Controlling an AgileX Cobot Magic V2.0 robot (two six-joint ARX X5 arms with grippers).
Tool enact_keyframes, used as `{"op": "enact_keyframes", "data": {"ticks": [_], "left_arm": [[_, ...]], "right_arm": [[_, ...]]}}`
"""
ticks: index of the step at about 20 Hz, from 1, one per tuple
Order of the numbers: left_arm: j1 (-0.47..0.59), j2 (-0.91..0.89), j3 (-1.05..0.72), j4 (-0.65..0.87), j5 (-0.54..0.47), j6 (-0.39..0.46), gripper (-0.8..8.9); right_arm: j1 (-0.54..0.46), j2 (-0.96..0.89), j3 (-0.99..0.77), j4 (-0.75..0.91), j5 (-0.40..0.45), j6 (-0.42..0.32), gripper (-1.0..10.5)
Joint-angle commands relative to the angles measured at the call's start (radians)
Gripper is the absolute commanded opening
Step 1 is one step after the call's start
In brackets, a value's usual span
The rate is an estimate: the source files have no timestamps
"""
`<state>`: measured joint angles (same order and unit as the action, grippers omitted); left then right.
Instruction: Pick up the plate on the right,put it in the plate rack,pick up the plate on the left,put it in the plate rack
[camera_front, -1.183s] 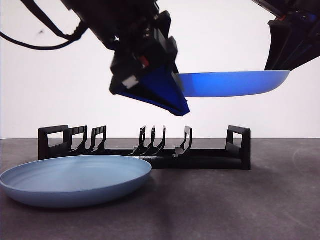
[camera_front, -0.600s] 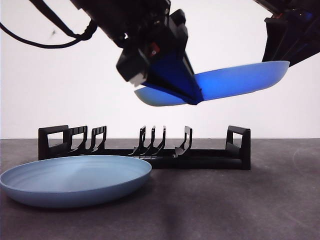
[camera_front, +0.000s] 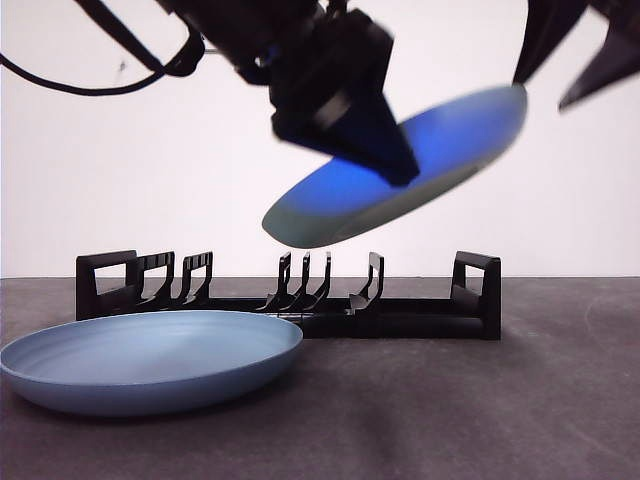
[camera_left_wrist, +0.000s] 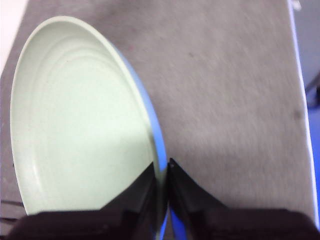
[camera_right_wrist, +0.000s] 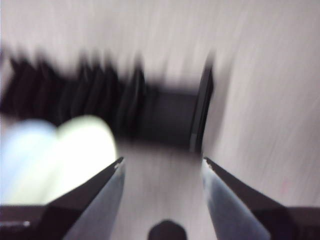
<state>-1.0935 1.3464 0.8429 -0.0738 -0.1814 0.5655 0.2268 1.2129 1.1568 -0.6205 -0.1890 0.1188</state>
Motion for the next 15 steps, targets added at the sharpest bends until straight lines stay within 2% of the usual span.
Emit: {"op": "enact_keyframes", "data": {"ticks": [1, 3, 6, 10, 15], "left_arm": [[0.032, -0.050, 0.009, 0.052, -0.005, -0.221, -0.08], [0.084, -0.098, 0.023, 0.066, 0.000, -0.331, -0.08], [0.212, -0.177, 0.031, 0.083, 0.042, -0.450, -0.09], [0.456, -0.210, 0.031, 0.152, 0.275, -0.654, -0.09], [0.649, -0.192, 0.031, 0.188, 0.455, -0.777, -0.09]], "right_arm": [[-0.015, -0.052, 0.008, 0.084, 0.016, 0.023, 2.5], [-0.024, -0.092, 0.008, 0.137, 0.015, 0.023, 2.5], [-0.032, -0.119, 0.008, 0.156, 0.014, 0.023, 2.5], [-0.032, -0.119, 0.008, 0.142, 0.011, 0.023, 2.5], [-0.029, -0.119, 0.008, 0.141, 0.006, 0.023, 2.5]]}}
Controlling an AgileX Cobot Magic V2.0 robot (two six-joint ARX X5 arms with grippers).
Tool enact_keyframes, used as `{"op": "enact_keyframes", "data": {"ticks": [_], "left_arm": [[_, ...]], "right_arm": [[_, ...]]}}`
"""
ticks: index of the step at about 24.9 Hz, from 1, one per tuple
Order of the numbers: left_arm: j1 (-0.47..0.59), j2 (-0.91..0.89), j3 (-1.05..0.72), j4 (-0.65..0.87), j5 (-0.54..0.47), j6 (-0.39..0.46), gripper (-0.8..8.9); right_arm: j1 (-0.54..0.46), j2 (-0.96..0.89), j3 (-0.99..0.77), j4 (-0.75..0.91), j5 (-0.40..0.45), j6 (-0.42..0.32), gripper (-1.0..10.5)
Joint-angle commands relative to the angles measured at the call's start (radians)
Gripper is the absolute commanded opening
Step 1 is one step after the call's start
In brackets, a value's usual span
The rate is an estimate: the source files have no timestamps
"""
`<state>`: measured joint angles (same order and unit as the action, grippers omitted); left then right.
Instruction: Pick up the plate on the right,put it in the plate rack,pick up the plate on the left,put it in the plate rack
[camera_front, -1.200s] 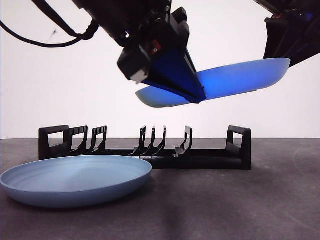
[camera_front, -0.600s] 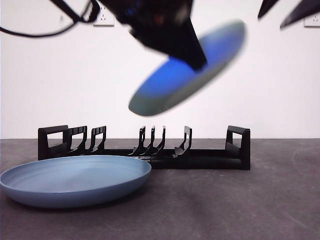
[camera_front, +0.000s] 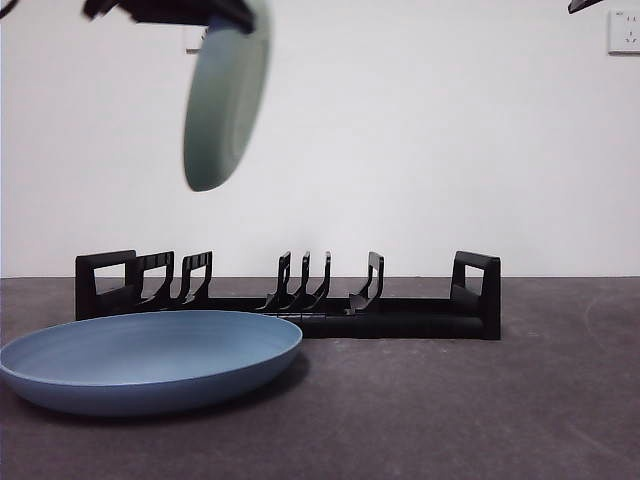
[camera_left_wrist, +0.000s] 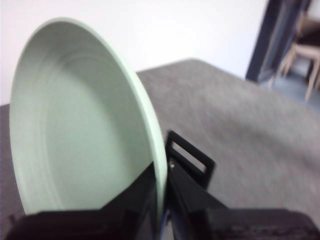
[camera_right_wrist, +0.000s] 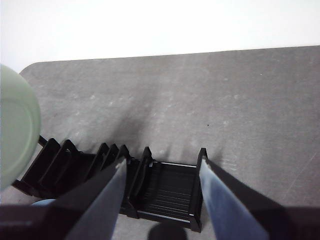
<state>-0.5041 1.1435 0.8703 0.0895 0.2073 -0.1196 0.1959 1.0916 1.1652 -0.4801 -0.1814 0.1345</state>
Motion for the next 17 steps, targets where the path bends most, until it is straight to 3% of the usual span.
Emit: {"op": "enact_keyframes", "data": {"ticks": [1, 8, 17], "left_arm": [[0.088, 0.018, 0.003, 0.034, 0.099, -0.103, -0.09], [0.267, 0.114, 0.003, 0.127, 0.344, -0.196, -0.09], [0.342, 0.248, 0.004, 0.126, 0.373, -0.155, -0.09]], "right_arm": [[0.002, 0.003, -0.001, 0.000, -0.002, 0.007, 2.5], [0.002, 0.006, -0.001, 0.000, -0.002, 0.007, 2.5], [0.002, 0.008, -0.001, 0.000, -0.001, 0.007, 2.5]]}}
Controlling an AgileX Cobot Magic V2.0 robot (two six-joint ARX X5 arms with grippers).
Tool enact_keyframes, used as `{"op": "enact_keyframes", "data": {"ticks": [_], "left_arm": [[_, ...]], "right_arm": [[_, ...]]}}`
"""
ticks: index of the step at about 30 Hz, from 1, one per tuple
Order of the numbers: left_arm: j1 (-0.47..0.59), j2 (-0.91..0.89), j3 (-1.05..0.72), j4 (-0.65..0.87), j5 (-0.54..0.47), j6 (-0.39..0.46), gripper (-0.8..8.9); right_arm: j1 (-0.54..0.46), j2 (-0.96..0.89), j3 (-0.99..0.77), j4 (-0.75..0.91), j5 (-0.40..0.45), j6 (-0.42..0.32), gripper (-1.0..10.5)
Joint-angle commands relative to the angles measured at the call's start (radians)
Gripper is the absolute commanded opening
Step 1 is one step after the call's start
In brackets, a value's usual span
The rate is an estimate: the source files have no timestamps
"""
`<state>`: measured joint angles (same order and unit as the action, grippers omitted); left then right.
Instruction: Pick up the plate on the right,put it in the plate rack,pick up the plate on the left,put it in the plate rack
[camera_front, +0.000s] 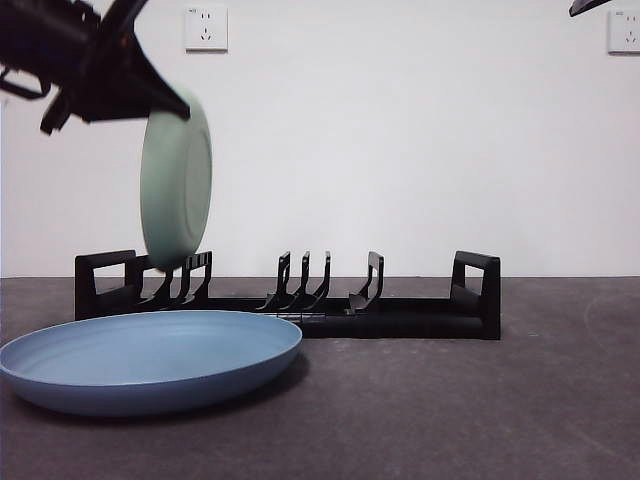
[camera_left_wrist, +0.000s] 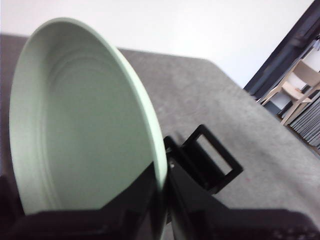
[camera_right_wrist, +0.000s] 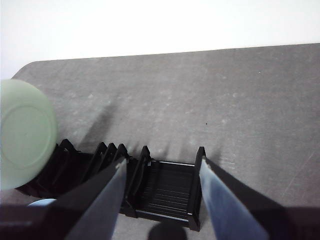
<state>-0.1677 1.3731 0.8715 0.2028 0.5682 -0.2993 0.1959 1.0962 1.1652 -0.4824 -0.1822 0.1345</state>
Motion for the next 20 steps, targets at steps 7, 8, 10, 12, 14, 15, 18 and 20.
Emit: {"op": "enact_keyframes", "data": {"ticks": [7, 8, 10, 12, 14, 15, 18, 20], "left_arm": [[0.005, 0.079, 0.003, -0.029, -0.002, 0.078, -0.07], [0.005, 0.082, 0.003, -0.043, -0.016, 0.089, -0.02], [0.004, 0.082, 0.003, -0.083, -0.059, 0.114, 0.00], [0.005, 0.082, 0.003, -0.106, -0.069, 0.133, 0.17], [0.005, 0.082, 0.003, -0.118, -0.066, 0.144, 1.61], [0.005, 0.082, 0.003, -0.122, -0.066, 0.143, 2.61], [0.002, 0.073, 0.003, -0.130, -0.062, 0.143, 3.42], [-0.005, 0.056, 0.003, -0.138, -0.061, 0.149, 3.42]], "right_arm": [[0.002, 0.008, -0.001, 0.003, 0.000, 0.008, 2.5], [0.002, 0.010, -0.001, 0.003, 0.000, 0.008, 2.5], [0.002, 0.012, -0.001, 0.002, -0.001, 0.012, 2.5], [0.002, 0.015, -0.001, 0.002, -0.002, 0.019, 2.5], [0.002, 0.016, -0.001, -0.003, -0.003, 0.031, 2.5], [0.005, 0.017, -0.001, -0.010, -0.003, 0.033, 2.5], [0.023, 0.021, -0.001, -0.029, -0.019, 0.033, 2.5], [0.037, 0.030, -0.001, -0.036, -0.078, 0.033, 2.5]]}}
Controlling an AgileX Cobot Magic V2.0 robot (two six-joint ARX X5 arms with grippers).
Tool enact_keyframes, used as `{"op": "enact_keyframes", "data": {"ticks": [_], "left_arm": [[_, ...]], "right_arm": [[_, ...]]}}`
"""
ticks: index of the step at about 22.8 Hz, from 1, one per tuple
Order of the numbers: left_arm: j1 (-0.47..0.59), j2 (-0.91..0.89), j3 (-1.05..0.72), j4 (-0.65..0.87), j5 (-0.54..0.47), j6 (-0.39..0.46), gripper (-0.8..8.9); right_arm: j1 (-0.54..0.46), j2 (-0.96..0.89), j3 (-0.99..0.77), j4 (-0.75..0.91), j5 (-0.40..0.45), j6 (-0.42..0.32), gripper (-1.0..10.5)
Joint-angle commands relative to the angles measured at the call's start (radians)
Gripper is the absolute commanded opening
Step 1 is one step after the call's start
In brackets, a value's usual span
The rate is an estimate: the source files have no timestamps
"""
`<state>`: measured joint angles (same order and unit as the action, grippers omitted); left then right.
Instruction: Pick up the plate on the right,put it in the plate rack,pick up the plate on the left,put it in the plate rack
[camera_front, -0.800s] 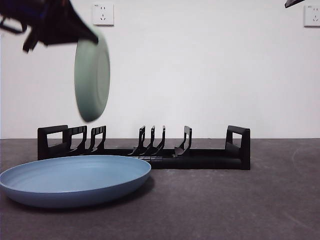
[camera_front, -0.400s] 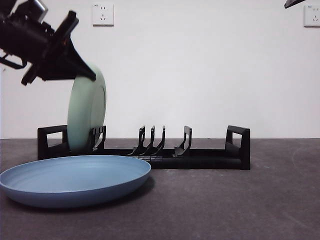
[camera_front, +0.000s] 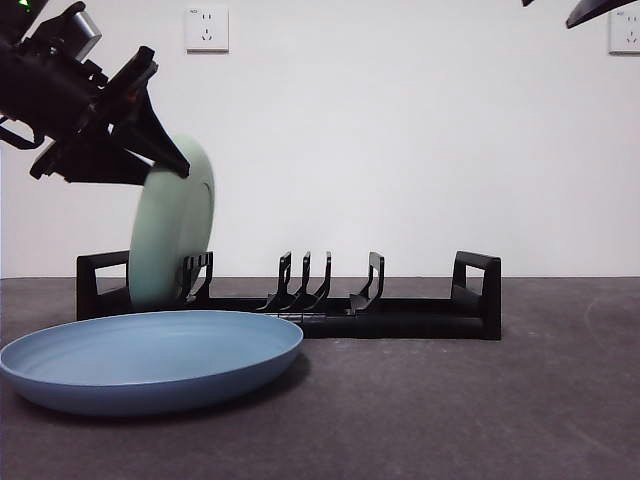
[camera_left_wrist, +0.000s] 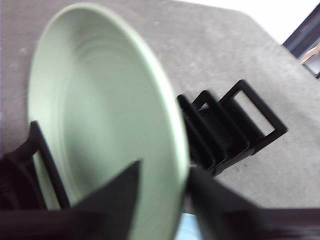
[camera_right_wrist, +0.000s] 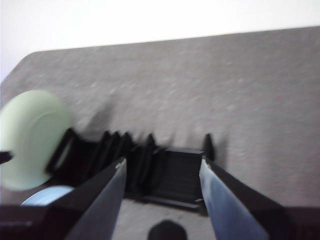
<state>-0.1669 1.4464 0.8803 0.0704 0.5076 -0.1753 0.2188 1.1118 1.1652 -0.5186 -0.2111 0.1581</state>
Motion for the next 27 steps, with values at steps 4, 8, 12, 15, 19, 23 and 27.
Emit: {"op": "enact_keyframes", "data": {"ticks": [4, 8, 12, 15, 19, 23, 27], "left_arm": [[-0.020, -0.082, 0.008, -0.055, -0.002, 0.083, 3.43], [-0.046, -0.165, 0.043, -0.163, -0.011, 0.182, 3.43], [-0.090, -0.283, 0.105, -0.303, -0.052, 0.262, 3.43], [-0.145, -0.372, 0.146, -0.386, -0.129, 0.315, 3.43], [-0.217, -0.452, 0.176, -0.444, -0.163, 0.338, 3.43], [-0.268, -0.485, 0.176, -0.455, -0.159, 0.337, 3.42], [-0.293, -0.485, 0.176, -0.515, -0.162, 0.336, 3.42]], "right_arm": [[0.048, 0.053, -0.001, -0.016, -0.192, 0.009, 2.5], [0.122, 0.119, -0.001, -0.025, -0.233, 0.009, 2.5], [0.220, 0.236, -0.001, -0.030, -0.233, 0.006, 2.5], [0.298, 0.363, -0.001, -0.019, -0.232, 0.006, 2.5], [0.355, 0.528, -0.001, 0.061, -0.233, 0.010, 2.5], [0.375, 0.670, -0.001, 0.129, -0.229, 0.026, 2.5], [0.380, 0.771, -0.001, 0.172, -0.232, 0.029, 2.4]]}}
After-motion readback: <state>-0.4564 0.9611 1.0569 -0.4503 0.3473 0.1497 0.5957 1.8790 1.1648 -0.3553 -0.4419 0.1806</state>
